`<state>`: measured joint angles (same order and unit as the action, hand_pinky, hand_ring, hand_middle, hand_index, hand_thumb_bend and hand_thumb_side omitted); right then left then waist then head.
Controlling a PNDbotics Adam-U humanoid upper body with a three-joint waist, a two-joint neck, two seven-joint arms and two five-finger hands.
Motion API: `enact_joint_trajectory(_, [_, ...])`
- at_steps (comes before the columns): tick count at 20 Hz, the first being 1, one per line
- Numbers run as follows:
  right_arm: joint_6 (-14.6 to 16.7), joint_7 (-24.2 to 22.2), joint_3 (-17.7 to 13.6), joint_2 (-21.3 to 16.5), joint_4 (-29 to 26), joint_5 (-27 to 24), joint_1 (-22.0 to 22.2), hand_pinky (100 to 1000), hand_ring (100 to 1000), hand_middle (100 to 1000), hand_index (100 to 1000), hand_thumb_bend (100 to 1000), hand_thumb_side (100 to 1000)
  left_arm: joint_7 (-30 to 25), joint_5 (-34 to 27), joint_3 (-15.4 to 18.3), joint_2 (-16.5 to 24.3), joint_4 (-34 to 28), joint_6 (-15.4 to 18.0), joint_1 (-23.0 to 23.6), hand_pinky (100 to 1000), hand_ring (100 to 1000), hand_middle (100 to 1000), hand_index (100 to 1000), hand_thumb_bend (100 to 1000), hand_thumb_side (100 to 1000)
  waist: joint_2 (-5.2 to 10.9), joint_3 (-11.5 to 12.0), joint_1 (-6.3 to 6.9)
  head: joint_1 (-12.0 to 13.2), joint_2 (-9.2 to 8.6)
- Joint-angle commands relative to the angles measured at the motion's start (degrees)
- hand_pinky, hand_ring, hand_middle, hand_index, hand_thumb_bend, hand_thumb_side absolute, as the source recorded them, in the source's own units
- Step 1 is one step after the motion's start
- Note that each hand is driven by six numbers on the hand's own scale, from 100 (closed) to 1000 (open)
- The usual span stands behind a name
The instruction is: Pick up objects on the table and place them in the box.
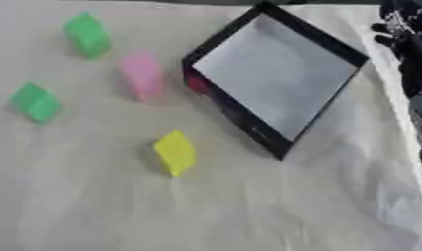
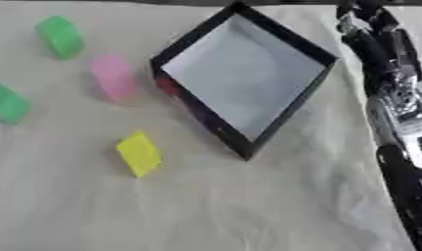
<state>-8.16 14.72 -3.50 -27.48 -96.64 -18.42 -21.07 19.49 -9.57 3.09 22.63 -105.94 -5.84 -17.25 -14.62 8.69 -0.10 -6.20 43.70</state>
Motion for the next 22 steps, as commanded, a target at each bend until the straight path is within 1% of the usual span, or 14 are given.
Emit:
enact_joint_trajectory(1, [0.14,-0.11,-0.55,-1.05,-0.49,0.03,-0.30,861,787,825,887,263,463,-0.20,-0.04,0.29,1.49,-0.77,0.02,-0.45,958,830,808,854,256,733,2.05,-0.01,-0.50,-0.10,-0.23])
enact_joint_trajectory(11, [0.38,-0.01,-0.92,-0.94,-0.31,0.15,0.03,865,795,829,887,262,465,-0.10,0.14,0.48,1.76,-0.73,0.05,-0.31,958,830,809,852,256,732,1.89,-0.07,-0.41,-0.07,-1.10])
enact_joint_trajectory(15, [0.45,0.02,-1.01,-1.16,-0.29,0.14,0.23,864,793,828,887,260,465,-0.56,1.48,0.39,3.29,-0.87,-0.42,-0.42,955,830,810,851,254,722,1.93,-0.16,-0.25,-0.23,-1.03])
enact_joint_trajectory(17, [0.43,-0.02,-1.00,-1.28,-0.27,0.12,0.37,863,791,827,886,259,465,-1.83,3.78,0.01,5.23,-1.45,-0.98,-0.75,949,830,812,856,252,707,2.00,-0.18,-0.11,-0.40,-1.02])
enact_joint_trajectory(19, [0.39,-0.10,-0.95,-1.47,-0.23,0.16,0.47,863,790,826,886,258,465,-5.32,7.85,-0.55,8.68,-2.15,-1.60,-1.21,940,831,816,864,256,691,2.07,-0.20,0.09,-0.60,-0.93])
enact_joint_trajectory(22, [0.33,-0.18,-0.91,-1.83,-0.15,0.27,0.63,862,789,825,886,257,466,-14.77,14.61,-1.74,15.76,-2.25,-1.50,-1.95,922,829,820,870,267,676,2.14,-0.20,0.42,-0.75,-0.84])
